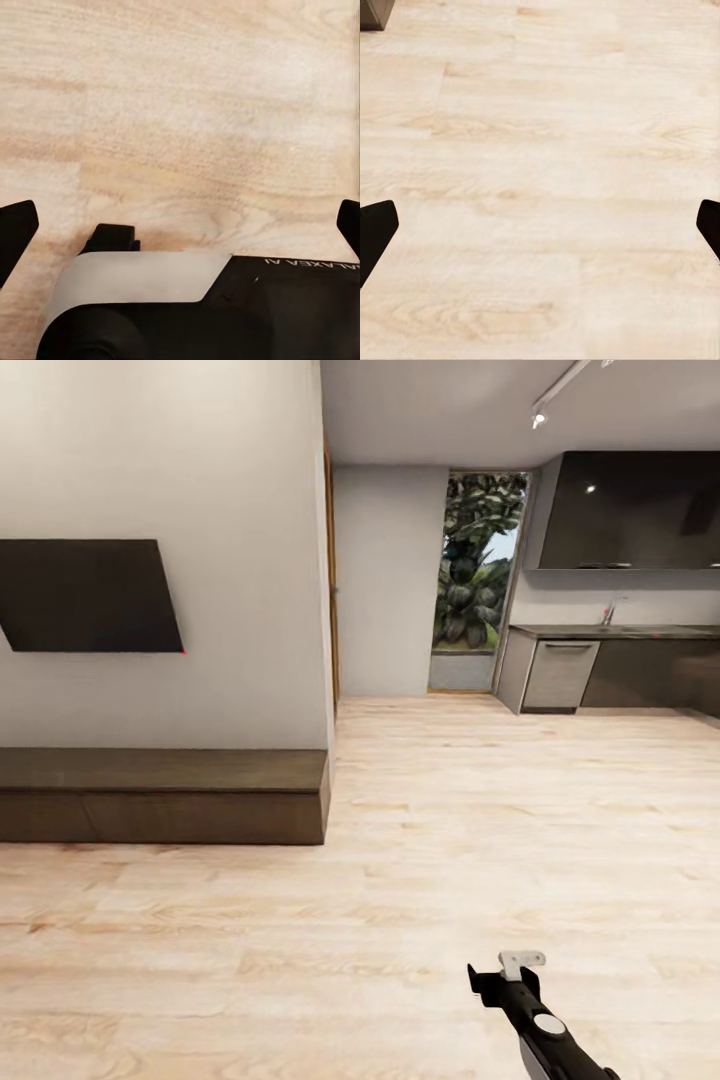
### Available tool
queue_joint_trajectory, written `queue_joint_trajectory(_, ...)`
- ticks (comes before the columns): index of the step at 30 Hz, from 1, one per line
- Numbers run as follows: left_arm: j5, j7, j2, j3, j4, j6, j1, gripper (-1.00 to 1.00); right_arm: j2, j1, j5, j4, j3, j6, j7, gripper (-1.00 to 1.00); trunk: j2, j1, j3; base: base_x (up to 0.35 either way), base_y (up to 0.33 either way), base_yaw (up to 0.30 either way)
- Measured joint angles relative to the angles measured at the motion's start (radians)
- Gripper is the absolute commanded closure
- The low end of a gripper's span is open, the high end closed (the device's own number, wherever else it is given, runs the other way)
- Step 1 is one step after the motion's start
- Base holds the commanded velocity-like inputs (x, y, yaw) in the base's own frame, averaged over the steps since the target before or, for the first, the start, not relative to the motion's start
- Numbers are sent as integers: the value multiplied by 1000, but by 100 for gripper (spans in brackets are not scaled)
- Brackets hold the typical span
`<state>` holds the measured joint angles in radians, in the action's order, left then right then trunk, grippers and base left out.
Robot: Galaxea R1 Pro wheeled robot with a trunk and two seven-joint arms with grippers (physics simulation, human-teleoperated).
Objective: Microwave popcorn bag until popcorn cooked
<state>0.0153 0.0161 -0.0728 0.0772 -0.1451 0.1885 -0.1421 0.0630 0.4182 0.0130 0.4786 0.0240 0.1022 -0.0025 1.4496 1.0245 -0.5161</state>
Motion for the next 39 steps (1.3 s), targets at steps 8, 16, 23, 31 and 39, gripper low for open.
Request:
queue_joint_trajectory(8,0,0,0,0,0,0,0,-100,-1,-1,-6,-1,6,4,3,-100,0,0,0,335,-113,0)
queue_joint_trajectory(16,0,0,0,0,0,0,0,-100,-2,-3,-6,-1,8,3,1,-100,0,0,0,335,-106,-93)
queue_joint_trajectory(23,0,0,0,0,0,2,0,-100,-13,-3,-9,-2,29,4,1,-100,0,0,0,340,-11,-294)
queue_joint_trajectory(31,0,0,0,0,0,3,1,-100,-13,-3,-9,-2,44,4,0,-100,0,0,0,342,0,-290)
queue_joint_trajectory(39,0,0,1,0,-1,3,6,-100,-13,-5,-9,-2,65,4,-1,-100,0,0,0,343,0,-25)
